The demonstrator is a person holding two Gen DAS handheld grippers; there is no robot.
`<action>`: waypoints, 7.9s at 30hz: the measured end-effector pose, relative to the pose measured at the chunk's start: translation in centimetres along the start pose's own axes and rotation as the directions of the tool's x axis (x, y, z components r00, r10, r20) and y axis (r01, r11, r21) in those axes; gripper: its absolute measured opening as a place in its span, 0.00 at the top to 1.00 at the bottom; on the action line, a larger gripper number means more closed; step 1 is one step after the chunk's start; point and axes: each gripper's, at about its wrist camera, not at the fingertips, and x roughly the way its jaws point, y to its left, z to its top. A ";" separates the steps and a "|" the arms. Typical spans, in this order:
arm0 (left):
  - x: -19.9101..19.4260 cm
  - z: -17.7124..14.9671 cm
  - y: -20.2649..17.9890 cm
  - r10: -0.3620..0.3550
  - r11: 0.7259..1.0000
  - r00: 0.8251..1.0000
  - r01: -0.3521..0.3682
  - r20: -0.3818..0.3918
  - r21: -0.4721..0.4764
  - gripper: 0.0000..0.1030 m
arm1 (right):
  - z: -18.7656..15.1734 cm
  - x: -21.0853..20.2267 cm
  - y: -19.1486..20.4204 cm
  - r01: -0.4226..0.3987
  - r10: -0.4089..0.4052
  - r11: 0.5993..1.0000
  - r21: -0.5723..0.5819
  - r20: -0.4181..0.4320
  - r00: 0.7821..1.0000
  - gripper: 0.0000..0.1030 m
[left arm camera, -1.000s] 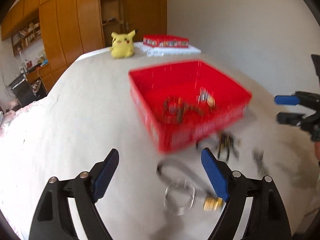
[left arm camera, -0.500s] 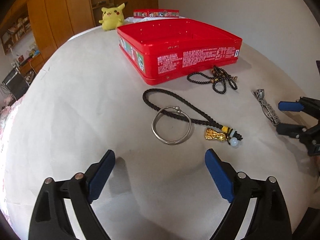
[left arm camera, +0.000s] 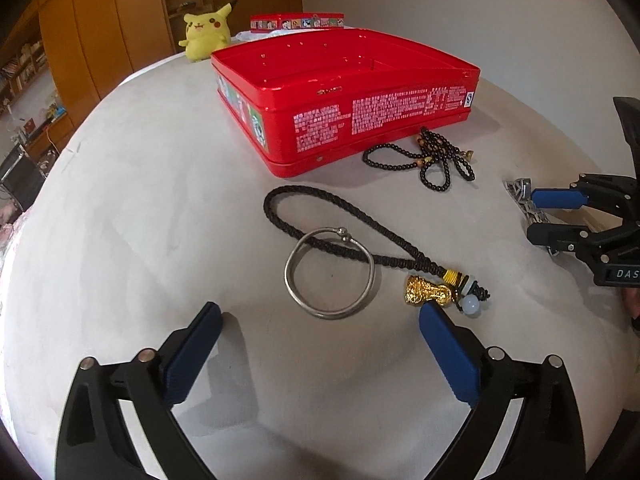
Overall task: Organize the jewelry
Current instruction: 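Withdraw both open tools from the tray toward the remaining jewelry, then grasp the silver bangle with the left tool while the right tool grasps the silver wristwatch, then carry the bangle and wristwatch into the red tray with both tools, then open both tools to release the bangle and watch in the tray, then withdraw both open tools from the tray toward the cord pendant and bead necklace, then grasp the black bead necklace with the right tool while the left tool grasps the black cord pendant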
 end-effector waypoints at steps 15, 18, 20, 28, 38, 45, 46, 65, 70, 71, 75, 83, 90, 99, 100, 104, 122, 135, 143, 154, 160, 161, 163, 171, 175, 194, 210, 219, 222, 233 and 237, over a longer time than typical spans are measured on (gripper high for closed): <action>1.2 1.5 0.2 -0.023 1.000 1.000 0.023 -0.014 0.016 0.11 | -1.0 -0.6 -0.8 -0.037 0.037 0.999 -0.009 0.014 0.999 0.71; 1.2 1.9 0.4 -0.021 1.000 1.000 0.021 -0.013 0.012 0.24 | -1.0 -0.7 -1.0 -0.043 0.043 0.999 -0.010 0.015 0.999 0.71; 1.2 2.1 0.6 -0.017 1.000 1.000 0.017 -0.008 0.004 0.34 | -1.0 -0.7 -1.0 -0.046 0.046 0.999 -0.009 0.015 0.999 0.71; 0.8 2.1 0.4 0.002 1.000 1.000 -0.002 0.004 -0.003 0.56 | -1.0 -0.7 -1.0 -0.046 0.046 0.999 -0.009 0.015 0.999 0.71; -1.4 0.4 0.6 0.016 0.998 0.999 -0.014 0.038 -0.053 0.56 | -0.9 -0.9 -0.8 -0.037 0.037 0.999 -0.015 0.010 0.999 0.71; -3.1 -0.5 0.8 0.012 0.997 0.998 -0.007 0.062 -0.083 0.56 | -1.1 -1.5 -0.5 -0.039 0.039 0.999 -0.015 0.012 0.999 0.71; -3.4 -0.5 0.8 0.012 0.997 0.998 -0.006 0.067 -0.082 0.56 | -1.1 -1.7 -0.5 -0.040 0.041 0.999 -0.014 0.014 0.999 0.71; -7.5 0.2 -2.1 0.008 0.998 0.990 0.002 0.138 -0.069 0.56 | -0.6 -5.1 0.7 -0.044 0.046 0.998 -0.038 0.068 0.997 0.71; -9.0 1.0 -3.2 0.023 0.999 0.986 -0.016 0.163 -0.043 0.56 | -0.3 -6.4 0.8 -0.039 0.044 0.998 -0.050 0.090 0.995 0.71; -9.2 1.2 -3.4 0.025 0.999 0.986 -0.019 0.168 -0.035 0.56 | -0.3 -6.7 0.8 -0.040 0.045 0.998 -0.052 0.094 0.995 0.71; -10.2 2.0 -4.3 0.032 0.999 0.981 -0.030 0.189 -0.012 0.56 | 0.2 -7.8 0.9 -0.033 0.041 0.997 -0.064 0.117 0.992 0.71; -11.1 3.3 -5.1 0.036 0.999 0.975 -0.041 0.219 0.015 0.56 | 1.8 -9.2 1.0 -0.024 0.037 0.996 -0.089 0.152 0.988 0.71; -11.7 4.8 -5.3 0.043 0.998 0.969 -0.054 0.242 0.037 0.56 | 3.9 -10.2 0.9 0.003 0.023 0.991 -0.136 0.188 0.982 0.71; -12.0 7.2 -4.7 0.050 0.997 0.962 -0.064 0.267 0.045 0.56 | 8.0 -11.1 -0.1 -0.007 0.041 0.989 -0.151 0.220 0.975 0.71; -12.0 7.6 -4.6 0.051 0.997 0.962 -0.065 0.269 0.044 0.56 | 8.3 -11.1 -0.3 -0.009 0.043 0.989 -0.150 0.223 0.974 0.71; -11.9 9.1 -4.3 0.053 0.996 0.958 -0.070 0.283 0.050 0.56 | 10.6 -10.9 -1.3 -0.032 0.063 0.990 -0.138 0.225 0.972 0.71; -2.0 20.1 0.4 0.014 1.000 0.989 -0.017 0.147 0.019 0.56 | 21.1 -2.6 -6.1 -0.038 0.047 0.996 -0.079 0.124 0.991 0.71; 9.3 21.2 1.5 0.004 1.000 0.998 -0.006 -0.069 -0.016 0.56 | 22.6 9.5 -9.3 0.009 -0.009 1.000 -0.005 -0.096 0.995 0.71; 10.1 21.0 2.1 0.008 1.000 0.995 -0.010 -0.098 -0.023 0.55 | 22.9 10.6 -9.1 0.006 -0.008 1.000 -0.016 -0.122 0.992 0.69; 8.8 20.6 2.1 0.030 0.999 0.997 -0.033 -0.075 -0.029 0.34 | 22.2 10.2 -9.2 -0.001 0.000 1.000 -0.011 -0.136 0.991 0.65; 5.9 20.0 2.5 0.023 0.999 0.999 -0.024 -0.024 -0.037 0.33 | 21.6 7.7 -9.2 -0.008 0.008 1.000 0.000 -0.099 0.995 0.64; 4.9 19.7 2.5 0.025 0.999 1.000 -0.026 -0.008 -0.034 0.32 | 21.5 7.1 -9.2 -0.012 0.012 1.000 0.002 -0.091 0.996 0.64; 3.6 19.2 2.6 0.031 0.999 0.999 -0.030 0.017 -0.030 0.28 | 21.2 6.1 -9.1 -0.016 0.016 1.000 0.004 -0.075 0.997 0.62; -2.2 14.7 2.3 0.053 0.998 0.995 -0.051 0.090 -0.024 0.25 | 19.3 1.5 -8.0 -0.049 0.049 0.999 -0.002 -0.003 0.999 0.57; -4.6 12.0 1.6 0.063 0.998 0.992 -0.062 0.113 -0.014 0.21 | 18.0 -0.8 -7.1 -0.061 0.061 0.998 -0.014 0.031 0.998 0.54; -6.8 -0.6 -3.5 0.018 1.000 0.996 -0.016 0.082 -0.024 0.06 | 5.3 -4.2 -2.2 -0.046 0.051 0.998 -0.046 0.121 0.991 0.23; -4.4 -1.1 -4.7 -0.059 0.995 0.997 0.063 0.047 -0.077 0.04 | 6.7 5.0 0.6 -0.054 0.054 0.995 -0.087 -0.005 0.999 0.21; -3.8 -1.0 -4.4 -0.068 0.993 0.997 0.071 0.034 -0.089 0.04 | 8.7 6.1 0.5 -0.079 0.078 0.988 -0.132 -0.010 0.997 0.90; -3.9 -0.9 -4.4 -0.075 0.993 0.996 0.079 0.043 -0.092 0.04 | 8.4 5.3 -0.7 -0.096 0.095 0.989 -0.114 -0.015 0.995 0.90; -2.4 -0.3 -4.1 -0.127 0.983 0.991 0.130 0.032 -0.133 0.04 | 6.5 2.5 -3.3 -0.131 0.131 0.991 -0.035 0.015 0.991 0.90; -1.0 0.3 -4.7 -0.101 0.988 0.995 0.101 0.003 -0.113 0.04 | 6.3 2.4 -3.9 -0.146 0.146 0.989 -0.011 0.022 0.989 0.90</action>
